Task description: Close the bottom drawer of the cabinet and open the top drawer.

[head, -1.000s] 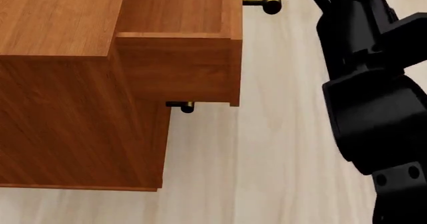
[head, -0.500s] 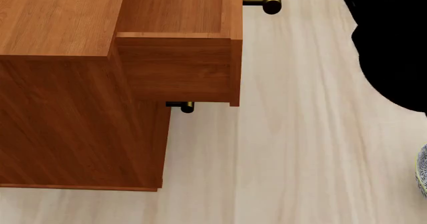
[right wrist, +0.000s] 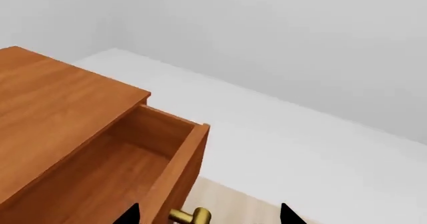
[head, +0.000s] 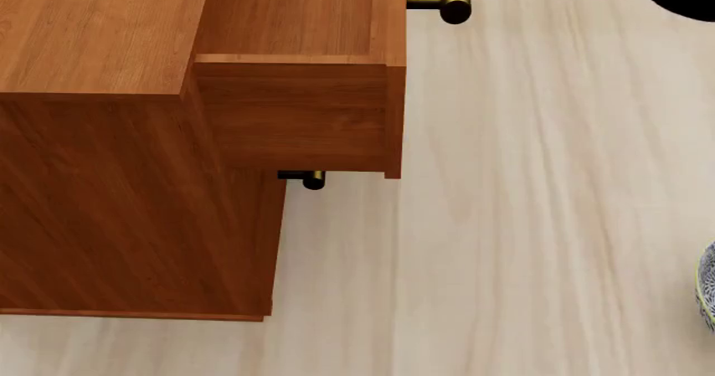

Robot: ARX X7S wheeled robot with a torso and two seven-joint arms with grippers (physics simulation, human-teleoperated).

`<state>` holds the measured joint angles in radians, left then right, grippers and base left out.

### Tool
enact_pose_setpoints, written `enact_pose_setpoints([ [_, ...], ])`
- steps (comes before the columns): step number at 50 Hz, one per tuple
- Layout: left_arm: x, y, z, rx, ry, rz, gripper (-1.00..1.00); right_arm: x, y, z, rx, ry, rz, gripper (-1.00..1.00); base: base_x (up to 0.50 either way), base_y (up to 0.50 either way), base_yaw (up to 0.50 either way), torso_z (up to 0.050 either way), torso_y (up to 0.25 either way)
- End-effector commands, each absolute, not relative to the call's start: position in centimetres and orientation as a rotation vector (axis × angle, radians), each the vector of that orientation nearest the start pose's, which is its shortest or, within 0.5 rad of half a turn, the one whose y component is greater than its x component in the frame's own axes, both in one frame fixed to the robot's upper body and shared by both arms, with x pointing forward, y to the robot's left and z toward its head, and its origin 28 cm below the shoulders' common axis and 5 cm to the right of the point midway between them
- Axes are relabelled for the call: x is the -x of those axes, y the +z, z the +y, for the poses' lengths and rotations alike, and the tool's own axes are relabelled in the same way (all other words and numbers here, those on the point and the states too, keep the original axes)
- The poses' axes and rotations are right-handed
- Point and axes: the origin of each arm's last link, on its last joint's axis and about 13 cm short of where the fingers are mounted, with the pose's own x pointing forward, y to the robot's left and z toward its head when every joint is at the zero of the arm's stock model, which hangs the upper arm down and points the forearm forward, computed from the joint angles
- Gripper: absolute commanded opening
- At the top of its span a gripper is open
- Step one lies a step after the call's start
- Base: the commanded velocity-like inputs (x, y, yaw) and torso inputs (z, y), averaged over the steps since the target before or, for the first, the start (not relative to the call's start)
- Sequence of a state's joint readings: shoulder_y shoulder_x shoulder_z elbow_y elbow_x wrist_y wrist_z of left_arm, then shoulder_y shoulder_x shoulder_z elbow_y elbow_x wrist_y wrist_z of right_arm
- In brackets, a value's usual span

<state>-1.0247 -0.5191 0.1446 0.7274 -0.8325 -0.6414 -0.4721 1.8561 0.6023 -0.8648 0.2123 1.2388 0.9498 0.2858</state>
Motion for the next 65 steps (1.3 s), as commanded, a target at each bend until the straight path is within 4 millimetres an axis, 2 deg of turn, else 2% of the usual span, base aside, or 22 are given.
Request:
enact_pose_setpoints([
  [1, -22.4, 33.7, 22.1, 0.021, -0.211, -0.855, 1.0, -31.2, 44.6, -13.5, 0.413, 0.265, -0.047, 1.0, 0.0, 0.0, 0.0, 0.0, 0.0],
  [6, -22.4, 33.7, 22.1, 0.021, -0.21, -0.855, 1.0, -31.9, 45.2, -12.8, 0.488, 0.287, -0.005, 1.0, 0.0, 0.0, 0.0, 0.0, 0.0],
  [8, -22.5, 33.6, 22.1, 0.021, -0.21, -0.854, 1.0, -32.8, 45.4, -12.0, 0.516, 0.316, 0.008, 1.0, 0.0, 0.0, 0.0, 0.0, 0.0],
  [23, -22.5, 33.5, 22.3, 0.024, -0.203, -0.852, 1.0, -35.1, 45.6, -9.9, 0.591, 0.365, 0.061, 1.0, 0.0, 0.0, 0.0, 0.0, 0.0],
  [36, -22.7, 33.2, 22.5, 0.026, -0.198, -0.848, 1.0, -36.2, 45.1, -9.2, 0.64, 0.378, 0.096, 1.0, 0.0, 0.0, 0.0, 0.0, 0.0],
  [52, -22.8, 33.0, 22.8, 0.029, -0.186, -0.842, 1.0, -37.7, 43.5, -8.5, 0.674, 0.391, 0.151, 1.0, 0.0, 0.0, 0.0, 0.0, 0.0],
  [65, -22.8, 33.1, 22.9, 0.029, -0.183, -0.842, 1.0, -38.6, 42.3, -8.8, 0.679, 0.383, 0.196, 1.0, 0.0, 0.0, 0.0, 0.0, 0.0],
])
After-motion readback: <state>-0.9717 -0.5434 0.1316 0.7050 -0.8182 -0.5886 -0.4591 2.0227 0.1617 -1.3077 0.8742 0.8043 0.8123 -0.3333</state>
